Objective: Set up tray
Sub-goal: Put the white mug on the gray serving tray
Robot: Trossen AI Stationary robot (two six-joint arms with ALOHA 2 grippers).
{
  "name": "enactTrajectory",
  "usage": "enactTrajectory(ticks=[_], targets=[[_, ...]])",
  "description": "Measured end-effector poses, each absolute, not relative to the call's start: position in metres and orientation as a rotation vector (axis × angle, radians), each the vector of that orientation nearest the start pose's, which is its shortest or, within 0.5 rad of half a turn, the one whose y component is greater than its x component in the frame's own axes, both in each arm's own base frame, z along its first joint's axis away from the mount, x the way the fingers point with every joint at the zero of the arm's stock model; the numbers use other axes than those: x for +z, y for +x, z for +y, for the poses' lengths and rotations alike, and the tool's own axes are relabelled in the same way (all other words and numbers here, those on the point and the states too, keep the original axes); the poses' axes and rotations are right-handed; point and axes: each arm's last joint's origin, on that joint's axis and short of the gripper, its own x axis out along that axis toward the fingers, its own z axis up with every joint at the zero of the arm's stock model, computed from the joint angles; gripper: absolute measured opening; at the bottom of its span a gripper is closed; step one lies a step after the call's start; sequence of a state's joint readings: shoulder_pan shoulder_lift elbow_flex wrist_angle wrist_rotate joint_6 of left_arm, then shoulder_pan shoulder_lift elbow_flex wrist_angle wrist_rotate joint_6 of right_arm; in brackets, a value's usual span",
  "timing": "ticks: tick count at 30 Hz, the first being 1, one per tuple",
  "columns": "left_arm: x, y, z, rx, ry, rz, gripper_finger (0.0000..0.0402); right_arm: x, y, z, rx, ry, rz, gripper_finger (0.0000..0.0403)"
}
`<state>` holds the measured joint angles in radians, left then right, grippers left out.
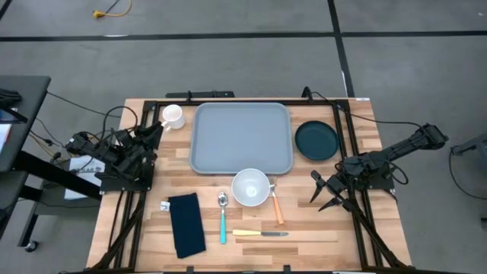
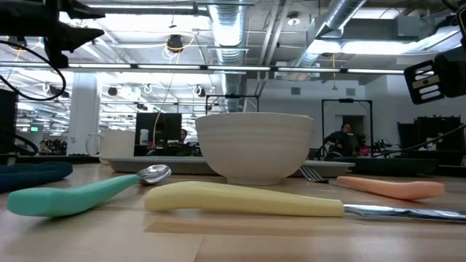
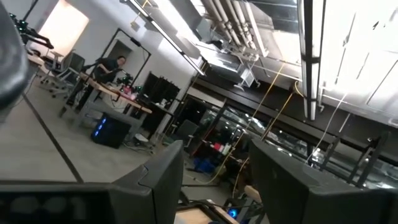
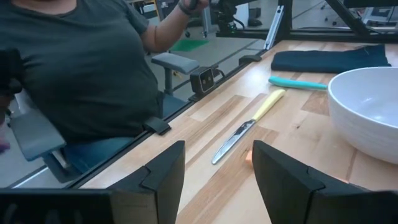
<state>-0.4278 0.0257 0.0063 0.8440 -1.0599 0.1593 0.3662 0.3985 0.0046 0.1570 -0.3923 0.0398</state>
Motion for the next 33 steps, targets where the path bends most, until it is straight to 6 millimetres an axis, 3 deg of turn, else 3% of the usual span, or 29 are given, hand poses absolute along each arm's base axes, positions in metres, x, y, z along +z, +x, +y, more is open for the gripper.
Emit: enactTrajectory(ticks=[11,18,21,24,28,33], targets=[[0.214,0.073,-0.006,0.618,-0.251,-0.419,0.0173,0.145,0.106,0.053,0.747,0.060,0.265,0.0178],[0.211,0.080,-0.015,0.354,-0.079,-0.394,0.0173,0.149,0.108,0.051,0.699,0.056,0.220,0.0178],[0.213,0.082,-0.017,0.307,-0.069,-0.337,0.0173,0.162,0.113,0.046,0.541,0.064,0.089,0.0178],[0.218,0.081,-0.016,0.322,-0.088,-0.302,0.0173,0.178,0.119,0.036,0.271,0.153,0.011,0.0178],[0.224,0.080,-0.015,0.323,-0.080,-0.257,0.0173,0.180,0.121,0.020,-0.093,0.196,-0.017,0.0178],[0.232,0.082,-0.016,0.307,-0.115,-0.179,0.0173,0.184,0.122,0.009,-0.268,0.266,-0.078,0.0178]])
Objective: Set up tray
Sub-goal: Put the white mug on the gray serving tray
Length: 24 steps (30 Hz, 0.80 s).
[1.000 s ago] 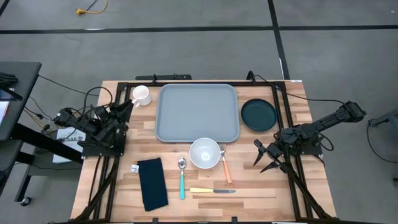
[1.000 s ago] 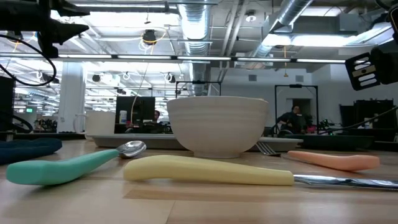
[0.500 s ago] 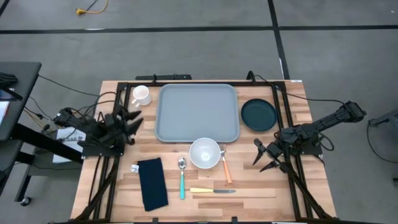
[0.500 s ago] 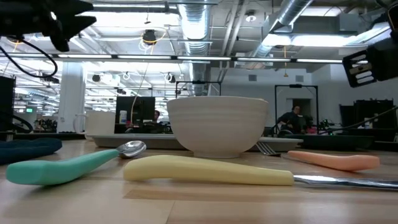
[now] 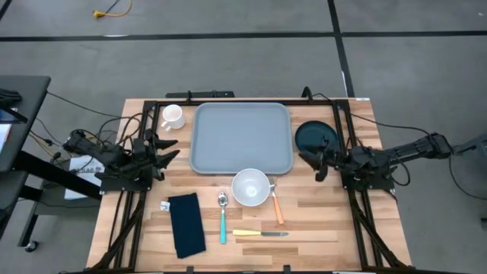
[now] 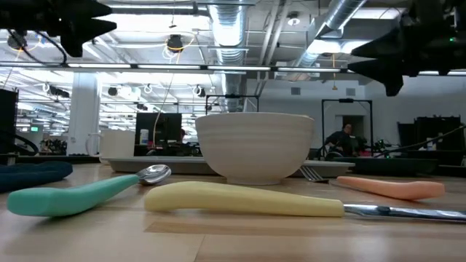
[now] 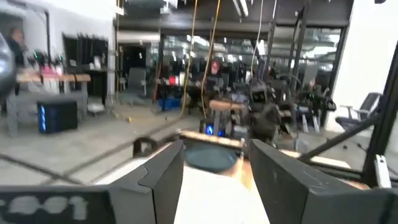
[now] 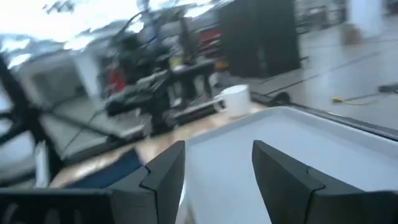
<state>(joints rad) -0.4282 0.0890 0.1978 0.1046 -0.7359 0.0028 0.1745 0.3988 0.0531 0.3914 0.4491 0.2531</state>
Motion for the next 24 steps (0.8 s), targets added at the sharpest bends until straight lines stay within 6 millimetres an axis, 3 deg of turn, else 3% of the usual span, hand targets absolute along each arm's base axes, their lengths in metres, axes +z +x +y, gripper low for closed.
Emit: enactTrajectory(ticks=[8,14,20,24], targets=[[0.247,0.091,-0.022,0.262,-0.142,0.044,0.0173,0.188,0.122,0.007,-0.241,0.381,-0.130,0.0178],[0.281,0.101,-0.024,0.297,-0.108,0.194,0.0173,0.187,0.122,0.009,-0.180,0.309,-0.097,0.0178],[0.325,0.107,-0.013,0.555,-0.157,0.328,0.0173,0.185,0.123,0.009,-0.184,0.301,-0.075,0.0178],[0.339,0.110,-0.001,0.746,-0.251,0.458,0.0173,0.180,0.123,0.009,-0.192,0.288,-0.023,0.0178]])
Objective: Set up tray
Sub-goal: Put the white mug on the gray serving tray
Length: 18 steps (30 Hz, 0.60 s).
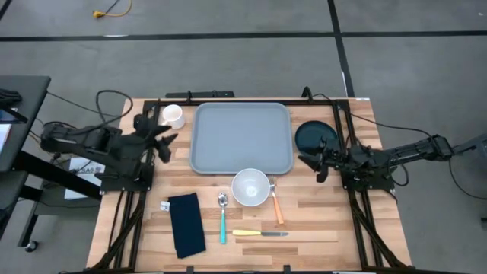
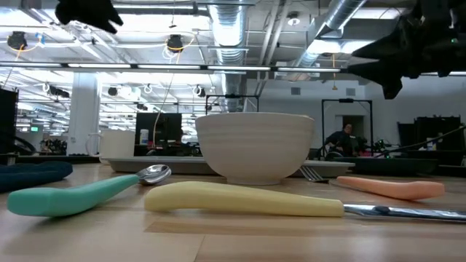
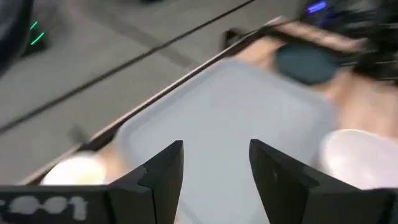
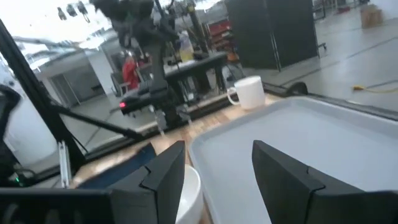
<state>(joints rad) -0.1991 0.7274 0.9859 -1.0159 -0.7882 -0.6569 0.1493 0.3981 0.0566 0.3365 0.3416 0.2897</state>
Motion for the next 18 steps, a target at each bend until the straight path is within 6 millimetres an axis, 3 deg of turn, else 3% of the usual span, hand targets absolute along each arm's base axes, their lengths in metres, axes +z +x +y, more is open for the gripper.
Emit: enactTrajectory(ticks=[4,9,18], targets=[[0.339,0.118,0.010,0.869,-0.364,0.588,0.0173,0.177,0.123,0.009,-0.196,0.278,0.010,0.0178],[0.324,0.135,0.028,0.942,-0.486,0.767,0.0173,0.176,0.123,0.009,-0.196,0.277,0.016,0.0178],[0.295,0.157,0.077,0.955,-0.518,1.121,0.0173,0.176,0.123,0.009,-0.193,0.276,0.021,0.0178]])
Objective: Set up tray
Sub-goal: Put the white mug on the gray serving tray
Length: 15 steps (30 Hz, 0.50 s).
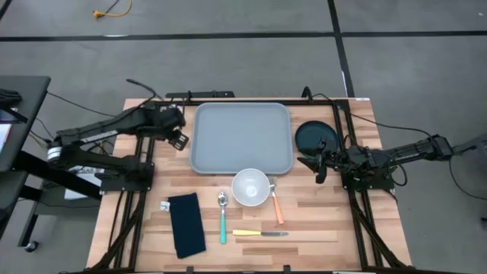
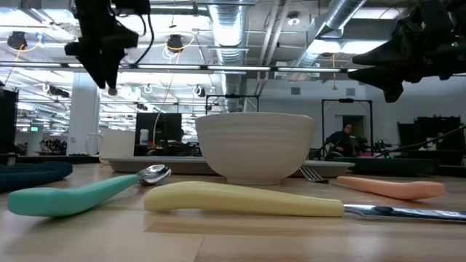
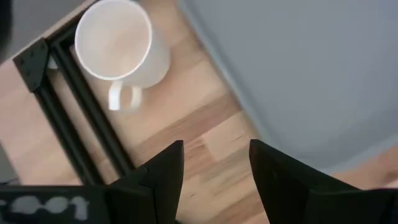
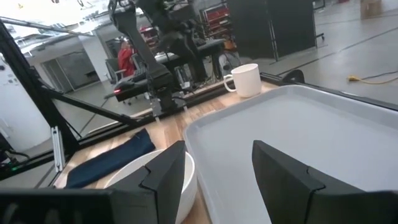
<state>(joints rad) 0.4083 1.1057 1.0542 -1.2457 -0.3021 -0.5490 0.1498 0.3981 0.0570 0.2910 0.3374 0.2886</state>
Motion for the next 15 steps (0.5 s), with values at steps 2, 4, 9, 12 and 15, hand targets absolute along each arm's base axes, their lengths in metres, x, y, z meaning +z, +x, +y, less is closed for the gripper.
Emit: enactTrajectory(ticks=[2,4,9,12,15], targets=[[0.291,0.156,0.089,0.967,-0.506,1.161,0.0173,0.176,0.123,0.009,-0.193,0.275,0.022,0.0178],[0.289,0.154,0.100,0.985,-0.499,1.190,0.0173,0.175,0.123,0.009,-0.193,0.275,0.024,0.0178],[0.286,0.142,0.125,1.030,-0.522,1.219,0.0173,0.174,0.123,0.009,-0.195,0.272,0.036,0.0178],[0.284,0.136,0.141,1.050,-0.558,1.190,0.0173,0.174,0.122,0.009,-0.196,0.270,0.042,0.0178],[0.280,0.131,0.161,1.057,-0.604,1.145,0.0173,0.174,0.122,0.009,-0.196,0.270,0.042,0.0178]])
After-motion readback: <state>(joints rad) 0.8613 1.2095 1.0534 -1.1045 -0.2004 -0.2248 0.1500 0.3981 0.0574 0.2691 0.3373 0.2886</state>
